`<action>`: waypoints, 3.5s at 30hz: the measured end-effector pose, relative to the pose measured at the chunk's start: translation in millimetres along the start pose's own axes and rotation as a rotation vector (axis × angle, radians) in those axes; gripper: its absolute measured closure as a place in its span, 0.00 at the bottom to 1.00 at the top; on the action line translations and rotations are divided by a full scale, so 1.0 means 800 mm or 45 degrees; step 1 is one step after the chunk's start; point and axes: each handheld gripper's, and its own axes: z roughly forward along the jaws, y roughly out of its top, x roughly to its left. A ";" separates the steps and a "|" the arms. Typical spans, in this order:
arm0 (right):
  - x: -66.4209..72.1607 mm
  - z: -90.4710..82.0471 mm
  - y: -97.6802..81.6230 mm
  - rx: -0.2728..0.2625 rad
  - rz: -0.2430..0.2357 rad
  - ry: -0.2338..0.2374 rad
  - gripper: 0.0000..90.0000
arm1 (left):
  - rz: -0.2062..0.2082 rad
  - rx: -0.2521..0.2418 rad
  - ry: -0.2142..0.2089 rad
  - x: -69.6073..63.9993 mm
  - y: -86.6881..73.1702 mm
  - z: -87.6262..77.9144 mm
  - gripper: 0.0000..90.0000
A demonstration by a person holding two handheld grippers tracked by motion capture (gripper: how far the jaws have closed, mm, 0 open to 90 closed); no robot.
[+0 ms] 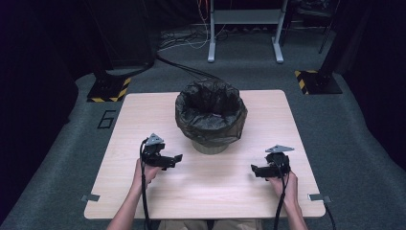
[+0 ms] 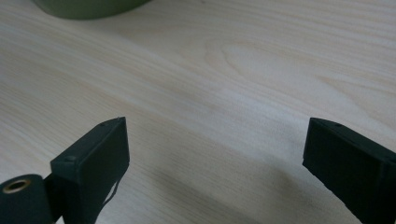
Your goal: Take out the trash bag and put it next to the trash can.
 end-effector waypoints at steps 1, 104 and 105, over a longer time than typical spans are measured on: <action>0.000 -0.002 0.002 0.000 0.013 0.009 0.07 | 0.005 -0.002 0.002 0.001 0.002 -0.003 0.03; 0.094 -0.006 0.319 -0.011 -0.113 0.200 1.00 | 0.224 0.110 0.124 -0.059 0.258 0.043 0.96; 0.095 0.000 0.316 0.030 -0.124 0.183 1.00 | 0.217 0.136 0.105 -0.057 0.254 0.046 0.94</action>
